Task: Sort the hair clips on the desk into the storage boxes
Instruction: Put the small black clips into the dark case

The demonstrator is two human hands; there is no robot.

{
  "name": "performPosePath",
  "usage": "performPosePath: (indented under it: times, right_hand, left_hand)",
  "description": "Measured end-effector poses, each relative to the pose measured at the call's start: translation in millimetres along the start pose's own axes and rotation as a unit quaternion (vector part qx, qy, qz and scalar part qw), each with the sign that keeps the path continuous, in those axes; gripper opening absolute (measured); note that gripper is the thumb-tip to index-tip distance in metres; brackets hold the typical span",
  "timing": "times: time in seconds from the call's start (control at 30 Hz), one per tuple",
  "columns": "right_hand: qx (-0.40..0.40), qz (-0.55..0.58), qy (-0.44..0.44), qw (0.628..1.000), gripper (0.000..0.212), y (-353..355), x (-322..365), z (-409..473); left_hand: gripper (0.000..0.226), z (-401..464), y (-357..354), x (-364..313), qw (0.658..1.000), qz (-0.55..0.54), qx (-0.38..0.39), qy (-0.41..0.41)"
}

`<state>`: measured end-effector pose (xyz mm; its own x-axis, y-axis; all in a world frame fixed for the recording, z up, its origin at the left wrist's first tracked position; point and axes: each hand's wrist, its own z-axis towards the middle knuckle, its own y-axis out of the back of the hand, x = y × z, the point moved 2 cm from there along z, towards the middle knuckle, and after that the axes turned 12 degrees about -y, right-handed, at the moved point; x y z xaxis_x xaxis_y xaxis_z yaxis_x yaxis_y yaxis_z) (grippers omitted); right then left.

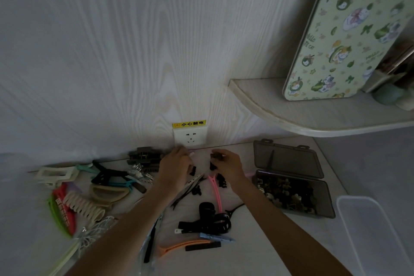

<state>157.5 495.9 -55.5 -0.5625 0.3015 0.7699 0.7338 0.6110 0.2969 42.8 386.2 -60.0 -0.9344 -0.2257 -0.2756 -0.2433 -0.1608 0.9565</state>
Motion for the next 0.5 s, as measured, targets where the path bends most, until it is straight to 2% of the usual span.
performPosePath:
  times: [0.07, 0.13, 0.23, 0.3, 0.37, 0.4, 0.5]
  right_hand:
    - [0.040, 0.136, -0.077, 0.987, 0.023, 7.6, 4.6, -8.9]
    - [0.110, 0.236, -0.127, 0.957, 0.018, 19.5, 8.6, -23.8]
    - [0.191, 0.266, -0.155, 0.932, 0.012, 47.9, 7.1, -47.9]
    - [0.210, 0.269, -0.154, 0.927, 0.013, 74.5, 3.7, -61.9]
    - [0.197, 0.256, -0.143, 0.936, 0.017, 100.1, -0.7, -69.9]
    - [0.165, 0.238, -0.131, 0.948, 0.018, 118.5, -4.5, -75.8]
    - [0.043, 0.148, -0.103, 0.983, 0.023, 153.6, -15.4, -79.9]
  left_hand:
    - [0.005, -8.4, -4.4, 1.7, 1.000, 0.025, -0.015, -0.001]
    - [0.014, -12.4, -4.3, -1.9, 0.999, 0.039, -0.004, -0.002]
    - [0.030, -15.0, -1.0, -6.8, 0.995, 0.087, 0.039, -0.022]
    - [0.033, -14.0, 0.6, -10.2, 0.995, 0.083, 0.049, -0.017]
    - [0.033, -9.6, 7.8, -16.9, 0.998, 0.065, 0.010, -0.001]
    - [0.033, -2.8, 10.0, -29.5, 0.999, 0.047, -0.007, -0.001]
    - [0.030, 13.7, 18.0, -70.1, 0.994, -0.111, -0.011, -0.010]
